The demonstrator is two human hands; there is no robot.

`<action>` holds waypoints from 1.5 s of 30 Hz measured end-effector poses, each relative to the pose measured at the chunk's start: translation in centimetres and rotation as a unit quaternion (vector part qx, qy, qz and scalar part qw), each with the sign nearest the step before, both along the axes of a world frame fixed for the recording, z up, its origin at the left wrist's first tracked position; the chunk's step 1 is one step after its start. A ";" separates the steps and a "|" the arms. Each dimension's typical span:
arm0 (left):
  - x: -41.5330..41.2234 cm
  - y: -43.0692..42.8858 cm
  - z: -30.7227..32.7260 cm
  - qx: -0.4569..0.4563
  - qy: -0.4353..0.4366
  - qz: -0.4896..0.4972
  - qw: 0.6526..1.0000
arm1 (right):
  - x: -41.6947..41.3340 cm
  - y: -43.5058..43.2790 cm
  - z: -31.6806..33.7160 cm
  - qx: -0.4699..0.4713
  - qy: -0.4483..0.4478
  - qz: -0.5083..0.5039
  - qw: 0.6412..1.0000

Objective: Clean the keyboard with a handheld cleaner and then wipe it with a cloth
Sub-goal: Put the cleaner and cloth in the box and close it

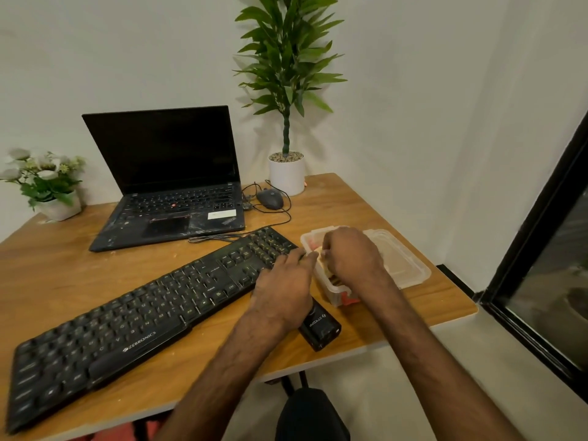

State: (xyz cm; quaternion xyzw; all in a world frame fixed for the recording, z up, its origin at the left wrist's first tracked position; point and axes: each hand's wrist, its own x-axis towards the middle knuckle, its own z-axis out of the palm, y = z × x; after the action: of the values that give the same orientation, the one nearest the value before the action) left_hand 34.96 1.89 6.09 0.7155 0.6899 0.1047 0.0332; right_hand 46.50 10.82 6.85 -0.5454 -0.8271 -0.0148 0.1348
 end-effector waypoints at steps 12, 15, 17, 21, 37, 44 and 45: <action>-3.4 -4.6 -3.8 0.001 -0.189 -0.017 0.982 | 0.8 -12.3 -3.3 -0.028 0.123 0.094 0.988; -3.7 -4.9 -4.7 0.007 -0.221 -0.006 0.975 | 0.8 -12.4 -4.4 -0.079 0.131 0.080 0.985; -4.0 -5.1 -5.0 0.020 -0.259 0.012 0.966 | 1.2 -12.3 -4.9 -0.101 0.141 0.075 0.982; -4.1 -5.4 -5.4 0.062 -0.324 0.036 0.943 | 0.7 -12.3 -6.7 -0.013 0.093 0.066 0.993; -1.4 -1.5 -2.4 0.127 -0.293 -0.021 0.948 | 0.7 -6.2 -0.5 0.107 0.200 -0.033 0.973; 0.7 -0.6 -5.6 0.079 -0.207 -0.053 0.974 | -0.1 -2.2 -1.3 -0.038 0.109 -0.058 0.992; 0.7 -0.6 -5.7 0.079 -0.202 -0.053 0.975 | 0.1 -2.2 -1.3 -0.040 0.102 -0.055 0.992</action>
State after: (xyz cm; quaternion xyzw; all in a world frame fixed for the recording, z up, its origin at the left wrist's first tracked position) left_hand 35.63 1.31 0.35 0.7154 0.6197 0.2992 0.1210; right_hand 46.60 8.66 5.52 -0.5938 -0.7777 0.0666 0.1955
